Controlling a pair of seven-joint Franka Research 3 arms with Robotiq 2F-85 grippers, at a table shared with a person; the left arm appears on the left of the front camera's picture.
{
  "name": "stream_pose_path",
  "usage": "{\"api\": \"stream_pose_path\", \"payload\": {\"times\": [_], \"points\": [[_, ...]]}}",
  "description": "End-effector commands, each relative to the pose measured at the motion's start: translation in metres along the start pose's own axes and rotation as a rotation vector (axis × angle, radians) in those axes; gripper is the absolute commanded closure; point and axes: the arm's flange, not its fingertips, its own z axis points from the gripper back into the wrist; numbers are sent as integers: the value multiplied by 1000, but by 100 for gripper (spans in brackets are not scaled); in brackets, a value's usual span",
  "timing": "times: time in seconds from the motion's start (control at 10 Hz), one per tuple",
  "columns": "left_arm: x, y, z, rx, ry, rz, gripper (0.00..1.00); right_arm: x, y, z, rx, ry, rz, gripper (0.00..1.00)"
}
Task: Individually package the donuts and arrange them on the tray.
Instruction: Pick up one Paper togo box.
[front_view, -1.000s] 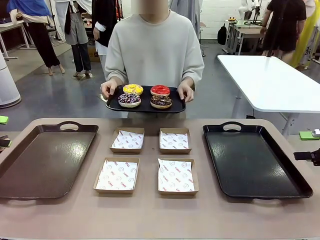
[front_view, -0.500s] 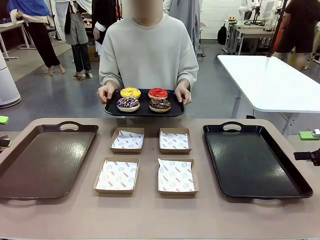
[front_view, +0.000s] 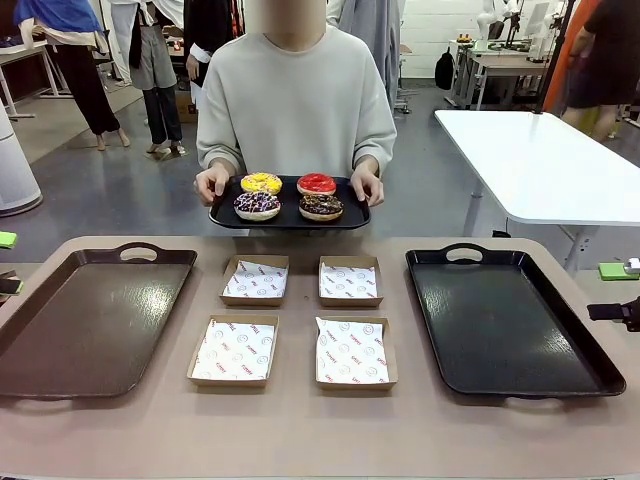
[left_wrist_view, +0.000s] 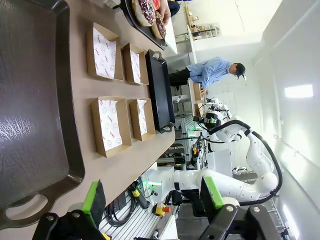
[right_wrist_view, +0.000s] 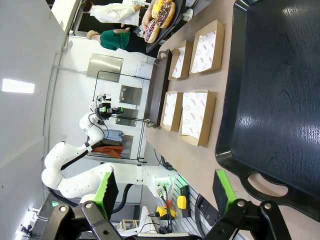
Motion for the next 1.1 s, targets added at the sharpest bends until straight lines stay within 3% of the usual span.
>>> {"api": "stream_pose_path", "payload": {"times": [0.0,1.0], "points": [[2,-1,0,-9,-11,-1,0,1,1,-3,8,2,4,0],[2,-1,0,-9,-11,-1,0,1,1,-3,8,2,4,0]]}}
